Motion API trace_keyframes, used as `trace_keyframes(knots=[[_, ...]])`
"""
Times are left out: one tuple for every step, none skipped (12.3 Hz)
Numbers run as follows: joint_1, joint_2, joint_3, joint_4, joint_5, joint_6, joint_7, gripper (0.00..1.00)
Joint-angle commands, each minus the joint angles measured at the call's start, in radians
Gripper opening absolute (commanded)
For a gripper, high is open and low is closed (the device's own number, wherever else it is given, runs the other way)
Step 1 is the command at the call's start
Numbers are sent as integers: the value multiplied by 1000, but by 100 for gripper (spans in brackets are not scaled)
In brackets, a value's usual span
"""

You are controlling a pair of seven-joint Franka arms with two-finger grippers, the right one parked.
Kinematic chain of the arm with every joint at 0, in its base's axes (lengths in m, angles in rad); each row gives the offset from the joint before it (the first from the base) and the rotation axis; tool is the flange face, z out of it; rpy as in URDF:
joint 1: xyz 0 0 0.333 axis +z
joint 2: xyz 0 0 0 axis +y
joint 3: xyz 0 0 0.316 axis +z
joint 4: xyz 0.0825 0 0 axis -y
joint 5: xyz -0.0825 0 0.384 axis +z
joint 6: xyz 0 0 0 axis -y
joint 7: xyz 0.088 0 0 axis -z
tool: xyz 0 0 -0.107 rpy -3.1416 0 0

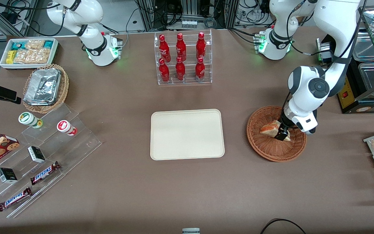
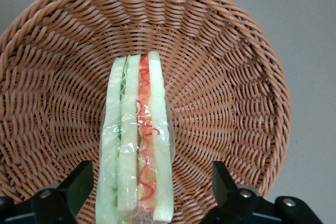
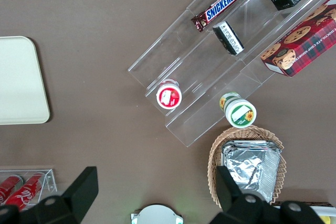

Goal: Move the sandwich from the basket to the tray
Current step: 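Close the left gripper on the wrapped sandwich wedge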

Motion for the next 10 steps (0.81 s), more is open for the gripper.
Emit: trace_keyframes(knots=[[-4,16,-5,-4,1,30,-27,97],[-19,27,-5,1,3,30,-27,89],[-40,38,-5,4,3,30,-27,77],[-41,41,-3,2,3,30,-27,54],[-41,38,-3,1,3,30,-26,18],[-41,33,-3,-1,5,26,-21,0],[-41,30,-2,-1,5,23,-17,0],[-38,29,1,1,5,20,-12,0],[-36,21,3,2,8,11,-11,0],[-36,1,4,5,9,-21,-11,0]])
